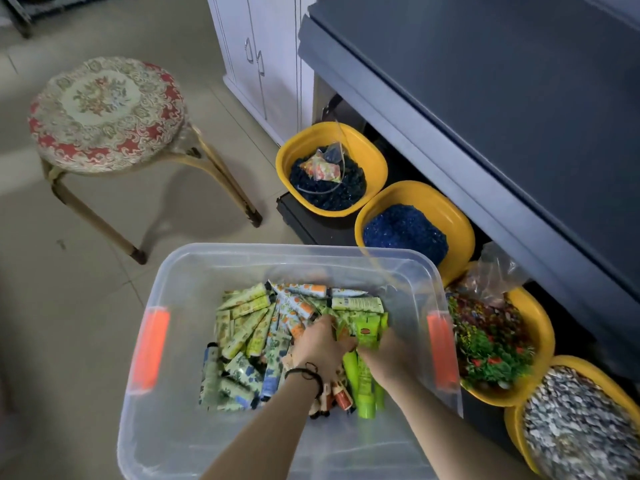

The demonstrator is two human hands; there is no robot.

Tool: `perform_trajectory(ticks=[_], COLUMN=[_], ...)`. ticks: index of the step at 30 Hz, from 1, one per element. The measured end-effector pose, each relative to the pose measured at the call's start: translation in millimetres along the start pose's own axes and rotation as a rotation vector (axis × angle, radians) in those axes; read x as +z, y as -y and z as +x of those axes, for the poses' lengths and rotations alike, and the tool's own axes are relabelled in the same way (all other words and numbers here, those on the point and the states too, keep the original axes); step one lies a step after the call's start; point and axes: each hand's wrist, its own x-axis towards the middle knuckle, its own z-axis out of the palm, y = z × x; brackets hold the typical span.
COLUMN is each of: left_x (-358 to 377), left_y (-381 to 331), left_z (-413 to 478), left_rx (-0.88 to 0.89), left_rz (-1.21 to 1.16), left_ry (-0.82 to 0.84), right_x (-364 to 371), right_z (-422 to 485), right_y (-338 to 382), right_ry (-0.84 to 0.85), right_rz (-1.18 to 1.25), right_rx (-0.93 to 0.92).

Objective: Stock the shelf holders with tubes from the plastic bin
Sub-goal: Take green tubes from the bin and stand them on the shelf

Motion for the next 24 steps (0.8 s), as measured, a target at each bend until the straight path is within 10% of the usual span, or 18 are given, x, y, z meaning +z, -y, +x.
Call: perform_trajectory(ticks=[24], left_x=[-173], left_y=[-29], left_z=[-89], left_rx=[0.467], left_rz=[-0.405], left_ry=[-0.064], right_x=[-119], right_z=[-100], right_y=[101], right_ry=[0.352], right_rz=[0.724], right_rx=[-0.324])
